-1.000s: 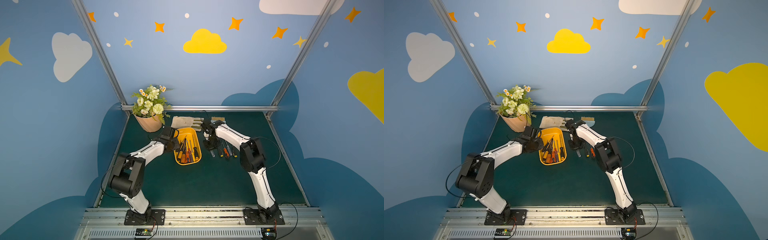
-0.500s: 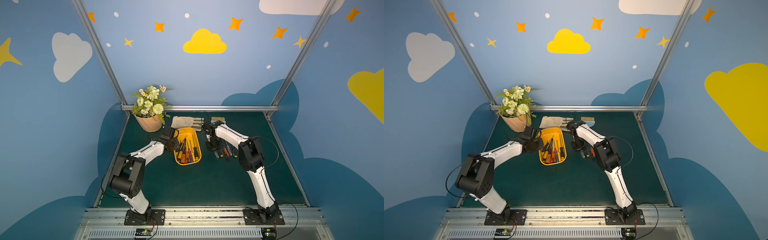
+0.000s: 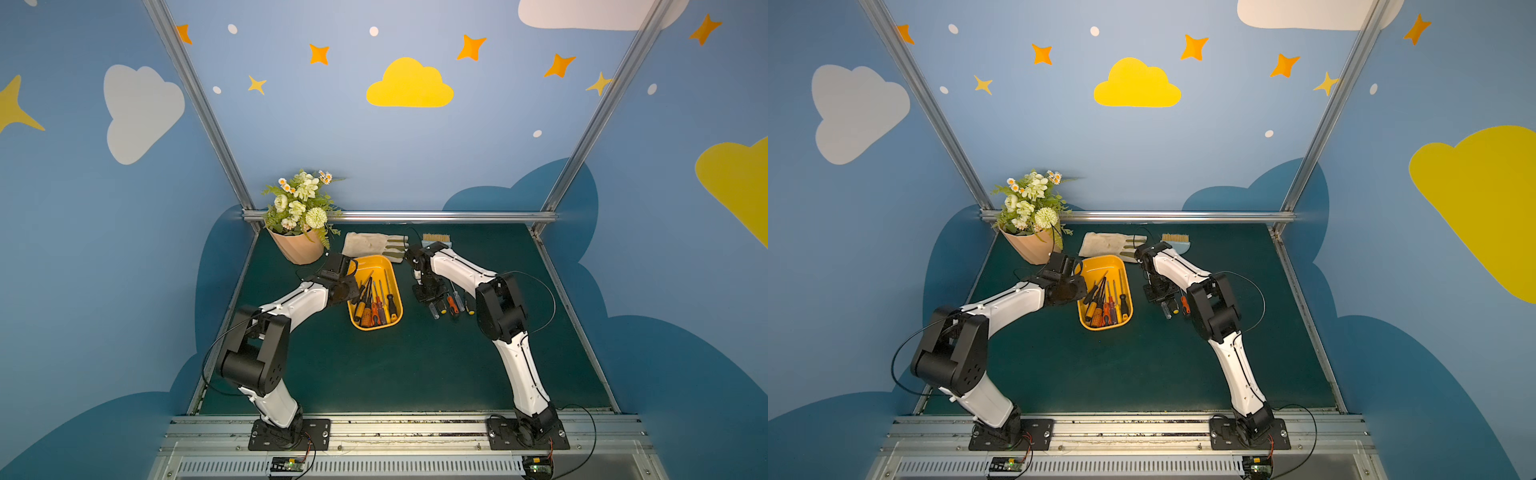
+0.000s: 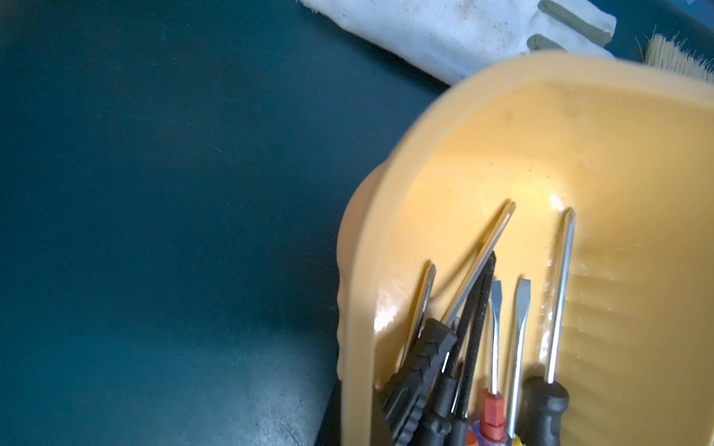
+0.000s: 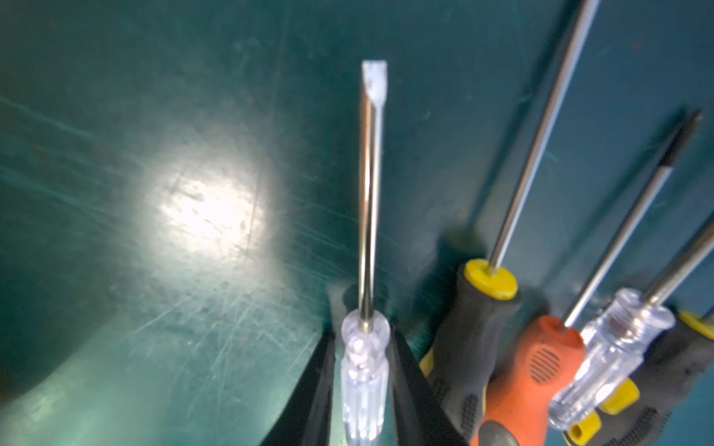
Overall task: Take out the screwdriver from the storage box
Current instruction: Place the screwdriver at the center of the board.
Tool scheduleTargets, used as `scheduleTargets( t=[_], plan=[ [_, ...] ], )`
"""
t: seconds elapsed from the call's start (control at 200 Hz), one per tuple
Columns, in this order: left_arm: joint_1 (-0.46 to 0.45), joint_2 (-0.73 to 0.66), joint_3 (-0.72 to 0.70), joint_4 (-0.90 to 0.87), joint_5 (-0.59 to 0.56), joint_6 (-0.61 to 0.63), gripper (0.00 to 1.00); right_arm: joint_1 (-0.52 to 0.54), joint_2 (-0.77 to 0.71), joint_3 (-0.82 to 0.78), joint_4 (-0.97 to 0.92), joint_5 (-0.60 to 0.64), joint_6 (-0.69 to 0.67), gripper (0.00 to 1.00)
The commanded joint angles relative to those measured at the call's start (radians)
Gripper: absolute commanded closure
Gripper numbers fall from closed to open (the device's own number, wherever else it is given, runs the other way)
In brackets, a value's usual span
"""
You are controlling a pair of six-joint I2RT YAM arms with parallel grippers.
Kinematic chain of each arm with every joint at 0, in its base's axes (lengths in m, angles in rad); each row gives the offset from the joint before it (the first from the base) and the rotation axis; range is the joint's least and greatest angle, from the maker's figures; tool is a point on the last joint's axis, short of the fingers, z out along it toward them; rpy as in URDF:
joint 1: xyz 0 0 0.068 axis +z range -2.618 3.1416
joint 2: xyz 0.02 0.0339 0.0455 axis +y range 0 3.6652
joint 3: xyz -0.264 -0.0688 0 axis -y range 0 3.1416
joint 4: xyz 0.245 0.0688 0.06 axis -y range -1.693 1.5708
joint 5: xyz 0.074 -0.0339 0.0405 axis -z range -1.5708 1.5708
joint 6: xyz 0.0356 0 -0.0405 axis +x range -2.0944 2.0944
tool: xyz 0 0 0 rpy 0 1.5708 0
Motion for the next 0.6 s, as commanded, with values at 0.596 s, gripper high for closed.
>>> scheduleTargets(
  t=[0.596],
  plan=[
    [0.005, -0.002, 0.05, 0.03, 0.022, -0.008, 0.98, -0.004, -0.234, -0.096, 0.135, -0.09, 0.006, 0.7]
  ],
)
